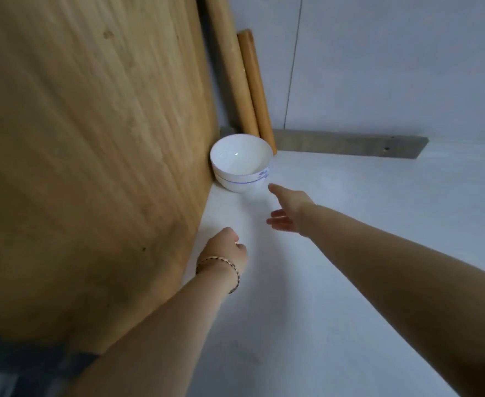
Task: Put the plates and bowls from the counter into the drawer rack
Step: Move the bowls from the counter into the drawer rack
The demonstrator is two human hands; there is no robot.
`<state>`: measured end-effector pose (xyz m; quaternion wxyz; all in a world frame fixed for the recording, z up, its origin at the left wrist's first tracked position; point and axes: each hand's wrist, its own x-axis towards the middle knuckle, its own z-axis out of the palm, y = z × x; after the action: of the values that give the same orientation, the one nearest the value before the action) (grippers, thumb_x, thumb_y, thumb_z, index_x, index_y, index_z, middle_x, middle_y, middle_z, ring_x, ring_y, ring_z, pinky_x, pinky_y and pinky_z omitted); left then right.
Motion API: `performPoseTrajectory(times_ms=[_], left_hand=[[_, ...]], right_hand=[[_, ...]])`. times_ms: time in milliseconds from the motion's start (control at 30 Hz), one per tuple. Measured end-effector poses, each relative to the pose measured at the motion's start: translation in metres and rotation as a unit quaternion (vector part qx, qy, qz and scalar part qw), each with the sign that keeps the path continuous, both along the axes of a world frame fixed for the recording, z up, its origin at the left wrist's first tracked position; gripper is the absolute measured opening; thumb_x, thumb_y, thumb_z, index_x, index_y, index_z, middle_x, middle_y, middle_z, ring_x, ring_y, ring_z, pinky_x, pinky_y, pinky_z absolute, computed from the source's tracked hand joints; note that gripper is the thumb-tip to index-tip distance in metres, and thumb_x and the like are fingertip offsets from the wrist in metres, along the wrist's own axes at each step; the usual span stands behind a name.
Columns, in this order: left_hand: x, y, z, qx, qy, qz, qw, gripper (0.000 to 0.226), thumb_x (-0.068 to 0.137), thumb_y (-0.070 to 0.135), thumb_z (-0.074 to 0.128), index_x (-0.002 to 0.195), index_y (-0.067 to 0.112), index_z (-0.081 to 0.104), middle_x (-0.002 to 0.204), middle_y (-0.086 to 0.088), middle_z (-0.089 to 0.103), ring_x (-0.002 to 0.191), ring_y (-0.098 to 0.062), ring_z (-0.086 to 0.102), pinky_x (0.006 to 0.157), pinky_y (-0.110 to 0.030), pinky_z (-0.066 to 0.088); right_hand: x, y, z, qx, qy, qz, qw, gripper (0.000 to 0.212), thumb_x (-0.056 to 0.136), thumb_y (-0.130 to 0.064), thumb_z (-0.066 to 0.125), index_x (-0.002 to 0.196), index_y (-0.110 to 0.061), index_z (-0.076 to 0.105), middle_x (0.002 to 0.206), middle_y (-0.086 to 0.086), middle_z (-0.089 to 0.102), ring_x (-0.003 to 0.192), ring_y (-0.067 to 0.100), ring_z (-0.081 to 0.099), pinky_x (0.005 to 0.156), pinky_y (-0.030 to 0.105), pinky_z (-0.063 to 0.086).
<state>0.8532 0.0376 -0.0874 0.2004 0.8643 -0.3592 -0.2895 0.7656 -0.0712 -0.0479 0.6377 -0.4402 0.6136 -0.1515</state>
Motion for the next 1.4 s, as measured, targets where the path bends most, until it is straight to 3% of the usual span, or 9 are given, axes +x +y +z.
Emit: performPoseTrajectory(times_ms=[300, 433, 500, 667, 767, 867, 1000, 1167, 1400], left_hand=[[0.028, -0.02, -0.026, 0.023, -0.015, -0.033, 0.999, 0.03, 0.092, 0.013, 0.041, 0.119, 0.012, 0.054, 0.12, -0.009, 0.062, 0.11, -0.027, 0.059, 0.09, -0.03, 0.046], [0.033, -0.017, -0.03, 0.008, 0.001, -0.021, 1.0, 0.03, 0.091, 0.012, 0.042, 0.118, 0.011, 0.056, 0.118, -0.01, 0.063, 0.11, -0.027, 0.059, 0.091, -0.028, 0.046], [0.035, -0.014, -0.033, -0.004, 0.011, -0.011, 1.0, 0.03, 0.09, 0.011, 0.043, 0.117, 0.012, 0.057, 0.117, -0.009, 0.064, 0.109, -0.027, 0.059, 0.09, -0.027, 0.045], [0.025, -0.007, -0.034, -0.088, 0.148, 0.096, 0.98, 0.007, 0.085, 0.016, 0.049, 0.084, 0.015, 0.056, 0.099, -0.021, 0.064, 0.092, -0.035, 0.063, 0.078, -0.033, 0.051], [0.009, -0.004, -0.026, -0.133, 0.183, 0.134, 0.965, 0.036, 0.078, 0.051, 0.039, 0.087, 0.017, 0.05, 0.098, -0.023, 0.066, 0.089, -0.039, 0.067, 0.081, -0.048, 0.053], [-0.017, 0.007, -0.004, -0.094, 0.26, 0.129, 0.953, 0.049, 0.088, 0.058, 0.036, 0.119, 0.02, 0.045, 0.101, -0.009, 0.058, 0.064, -0.025, 0.063, 0.058, -0.031, 0.049], [-0.072, 0.037, 0.021, -0.006, 0.333, 0.042, 0.942, 0.049, 0.09, 0.047, 0.046, 0.135, 0.033, 0.031, 0.101, -0.001, 0.058, 0.061, -0.025, 0.065, 0.057, -0.032, 0.054], [-0.163, 0.115, 0.044, 0.0, 0.353, 0.01, 0.935, 0.037, 0.09, -0.001, 0.04, 0.117, 0.025, 0.043, 0.082, 0.002, 0.058, 0.051, -0.024, 0.062, 0.042, -0.03, 0.055], [-0.3, 0.225, 0.002, 0.022, 0.39, 0.026, 0.92, 0.045, 0.087, -0.01, 0.037, 0.111, 0.027, 0.046, 0.088, 0.006, 0.056, 0.068, -0.024, 0.059, 0.041, -0.036, 0.055]], right_hand=[[0.066, -0.058, -0.025, 0.043, -0.094, -0.069, 0.992, 0.054, 0.096, -0.032, 0.046, 0.142, -0.009, 0.031, 0.14, 0.023, 0.042, 0.125, 0.034, 0.05, 0.093, 0.04, 0.051], [0.077, -0.057, -0.035, 0.04, -0.179, -0.123, 0.975, 0.044, 0.095, -0.014, 0.042, 0.137, -0.005, 0.035, 0.098, 0.014, 0.053, 0.112, 0.035, 0.057, 0.067, 0.03, 0.057], [0.076, -0.054, -0.036, 0.022, -0.177, -0.144, 0.973, 0.041, 0.093, -0.006, 0.042, 0.134, -0.004, 0.037, 0.077, 0.009, 0.042, 0.117, 0.034, 0.056, 0.079, 0.036, 0.057], [0.031, -0.019, -0.036, 0.011, -0.114, -0.15, 0.982, 0.022, 0.089, -0.002, 0.042, 0.109, 0.003, 0.048, 0.068, 0.014, 0.048, 0.058, 0.029, 0.055, 0.078, 0.041, 0.055], [-0.022, 0.007, -0.039, 0.022, -0.077, -0.143, 0.987, 0.011, 0.088, -0.002, 0.046, 0.078, 0.004, 0.044, 0.076, 0.02, 0.053, 0.06, 0.035, 0.057, 0.073, 0.046, 0.059], [-0.079, 0.041, -0.039, 0.029, -0.057, -0.118, 0.991, 0.013, 0.088, 0.0, 0.047, 0.093, 0.011, 0.048, 0.089, 0.027, 0.054, 0.076, 0.039, 0.059, 0.083, 0.047, 0.054], [-0.16, 0.101, -0.024, 0.043, -0.036, -0.065, 0.996, 0.021, 0.088, -0.001, 0.047, 0.101, 0.013, 0.055, 0.08, 0.025, 0.062, 0.068, 0.036, 0.063, 0.061, 0.034, 0.061], [-0.268, 0.185, 0.012, 0.019, -0.018, 0.005, 1.0, 0.025, 0.087, -0.003, 0.047, 0.104, 0.007, 0.061, 0.084, 0.02, 0.068, 0.069, 0.025, 0.068, 0.065, 0.027, 0.062], [-0.404, 0.287, 0.007, 0.007, 0.094, 0.108, 0.99, 0.038, 0.087, -0.009, 0.046, 0.12, -0.028, 0.042, 0.074, 0.017, 0.069, 0.063, 0.026, 0.068, 0.068, 0.034, 0.059]])
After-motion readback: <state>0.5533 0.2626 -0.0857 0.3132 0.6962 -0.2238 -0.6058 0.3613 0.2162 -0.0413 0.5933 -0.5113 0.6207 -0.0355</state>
